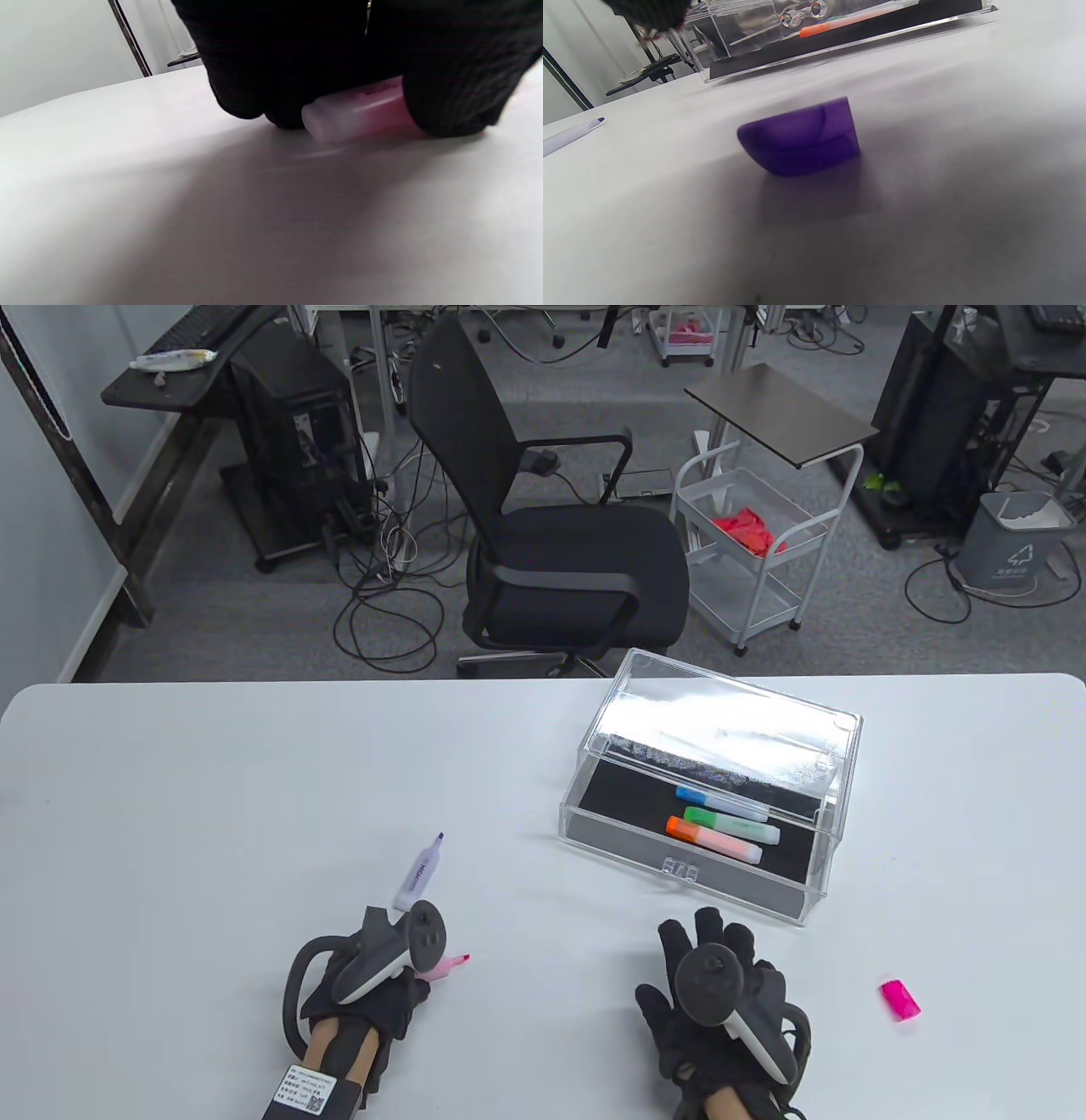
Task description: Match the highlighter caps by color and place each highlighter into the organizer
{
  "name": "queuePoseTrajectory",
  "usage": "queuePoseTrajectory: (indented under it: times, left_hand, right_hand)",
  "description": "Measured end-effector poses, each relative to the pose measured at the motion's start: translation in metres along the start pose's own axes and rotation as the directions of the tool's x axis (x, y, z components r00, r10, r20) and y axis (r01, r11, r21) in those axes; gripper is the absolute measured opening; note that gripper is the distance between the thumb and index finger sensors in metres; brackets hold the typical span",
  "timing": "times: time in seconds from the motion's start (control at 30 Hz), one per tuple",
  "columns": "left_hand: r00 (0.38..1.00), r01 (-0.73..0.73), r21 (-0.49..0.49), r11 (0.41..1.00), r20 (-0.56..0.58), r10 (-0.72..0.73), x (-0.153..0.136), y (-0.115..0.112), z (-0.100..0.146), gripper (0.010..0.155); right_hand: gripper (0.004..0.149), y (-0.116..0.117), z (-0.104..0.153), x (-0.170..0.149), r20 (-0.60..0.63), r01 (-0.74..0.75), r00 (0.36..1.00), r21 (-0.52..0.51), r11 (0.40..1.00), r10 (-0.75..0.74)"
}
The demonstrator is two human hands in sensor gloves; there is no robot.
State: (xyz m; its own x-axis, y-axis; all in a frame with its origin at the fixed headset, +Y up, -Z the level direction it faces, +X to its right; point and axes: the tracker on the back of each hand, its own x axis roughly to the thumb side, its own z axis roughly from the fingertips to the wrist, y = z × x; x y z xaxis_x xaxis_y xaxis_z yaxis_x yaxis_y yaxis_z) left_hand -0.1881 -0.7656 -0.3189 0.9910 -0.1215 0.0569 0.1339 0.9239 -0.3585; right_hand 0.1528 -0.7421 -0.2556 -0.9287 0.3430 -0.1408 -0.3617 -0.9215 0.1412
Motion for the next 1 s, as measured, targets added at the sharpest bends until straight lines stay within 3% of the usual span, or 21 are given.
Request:
queuePoseTrajectory:
  times: [0.17, 0.4, 0.67, 1.0]
  left_hand:
    - [0.993, 0.119, 0.036, 0.992, 0.013, -0.12, 0.01, -0.002, 0.004, 0.063]
    - [0.999, 0.025, 0.073, 0.997, 0.04, -0.028, 0.008, 0.007, 0.016, 0.063]
    - [0.992, -0.071, 0.183, 0.981, 0.114, 0.051, 0.017, 0.037, 0.058, 0.058]
    - [0.985, -0.151, 0.226, 0.962, 0.111, 0.128, 0.024, 0.029, 0.075, 0.055]
  right_hand:
    - [0.075, 0.001, 0.0, 0.0, -0.004, 0.015, 1.0, -0.001, 1.0, -0.015]
    - [0.075, 0.002, 0.0, -0.001, -0.006, 0.042, 0.999, 0.002, 0.999, -0.042]
    - [0.075, 0.006, 0.0, 0.002, 0.014, 0.033, 0.999, 0.006, 0.999, -0.033]
    - [0.075, 0.009, 0.001, 0.004, 0.023, 0.033, 0.999, 0.012, 0.999, -0.033]
